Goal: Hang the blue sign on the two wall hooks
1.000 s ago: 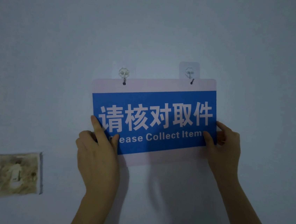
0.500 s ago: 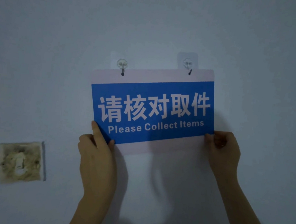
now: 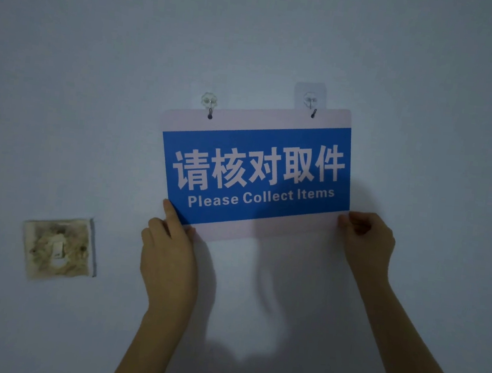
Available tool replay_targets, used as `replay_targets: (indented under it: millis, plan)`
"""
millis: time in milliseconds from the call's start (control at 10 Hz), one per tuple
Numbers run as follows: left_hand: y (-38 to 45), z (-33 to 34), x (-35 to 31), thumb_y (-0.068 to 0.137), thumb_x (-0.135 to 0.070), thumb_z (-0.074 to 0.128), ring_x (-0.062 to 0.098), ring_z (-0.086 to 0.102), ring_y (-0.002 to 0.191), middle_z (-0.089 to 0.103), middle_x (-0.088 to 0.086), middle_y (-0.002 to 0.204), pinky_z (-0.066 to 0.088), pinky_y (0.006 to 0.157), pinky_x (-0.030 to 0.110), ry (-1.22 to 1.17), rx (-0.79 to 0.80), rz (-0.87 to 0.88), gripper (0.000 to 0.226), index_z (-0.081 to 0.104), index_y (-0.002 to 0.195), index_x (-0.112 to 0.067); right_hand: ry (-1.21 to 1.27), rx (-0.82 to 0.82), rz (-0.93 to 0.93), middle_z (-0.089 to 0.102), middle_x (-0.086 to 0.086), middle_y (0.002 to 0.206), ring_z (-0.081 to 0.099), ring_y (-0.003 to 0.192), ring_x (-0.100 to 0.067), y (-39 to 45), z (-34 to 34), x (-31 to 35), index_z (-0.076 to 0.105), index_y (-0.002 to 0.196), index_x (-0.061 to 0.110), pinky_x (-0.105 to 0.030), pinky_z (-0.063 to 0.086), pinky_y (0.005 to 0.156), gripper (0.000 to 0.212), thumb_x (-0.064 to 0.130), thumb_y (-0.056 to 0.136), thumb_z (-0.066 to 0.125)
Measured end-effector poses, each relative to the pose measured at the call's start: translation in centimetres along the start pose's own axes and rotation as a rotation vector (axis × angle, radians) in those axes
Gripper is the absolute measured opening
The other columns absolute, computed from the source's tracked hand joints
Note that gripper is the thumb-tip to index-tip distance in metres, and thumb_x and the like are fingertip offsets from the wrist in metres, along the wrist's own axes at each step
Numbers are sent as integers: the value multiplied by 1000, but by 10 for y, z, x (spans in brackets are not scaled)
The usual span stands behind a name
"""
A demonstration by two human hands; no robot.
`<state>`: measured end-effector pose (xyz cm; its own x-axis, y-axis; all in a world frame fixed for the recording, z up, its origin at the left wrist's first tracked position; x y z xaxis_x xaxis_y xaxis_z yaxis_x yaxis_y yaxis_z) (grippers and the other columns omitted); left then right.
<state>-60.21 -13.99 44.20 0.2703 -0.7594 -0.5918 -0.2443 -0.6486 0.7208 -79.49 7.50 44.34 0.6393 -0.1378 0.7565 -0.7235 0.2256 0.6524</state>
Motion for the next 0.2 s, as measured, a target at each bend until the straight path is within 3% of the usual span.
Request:
replay_targets:
  millis: [100, 200]
  plan:
    - [0, -1, 5, 87, -7, 59, 41, 58, 73, 57, 26, 89, 50, 52, 44, 178, 35, 54, 55, 39, 138, 3, -48, 62, 35, 70, -18, 103, 56, 82, -17, -3, -2, -1, 66, 105, 0, -24, 40, 78, 27, 18, 86, 62]
    - [-12, -9, 20, 92, -13, 51, 41, 59, 82, 59, 24, 95, 50, 62, 45, 225, 44, 95, 46, 46, 137, -4, -140, 128, 76, 70, -17, 98, 56, 82, -22, -15, -10, -13, 68, 103, -2, -28, 42, 79, 25, 15, 89, 56]
Point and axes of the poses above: each hand's wrist, its own y-axis towards the middle knuckle, its own z-axis out of the palm, x = y × z, the point moved 3 cm from there along y, towards the middle knuckle
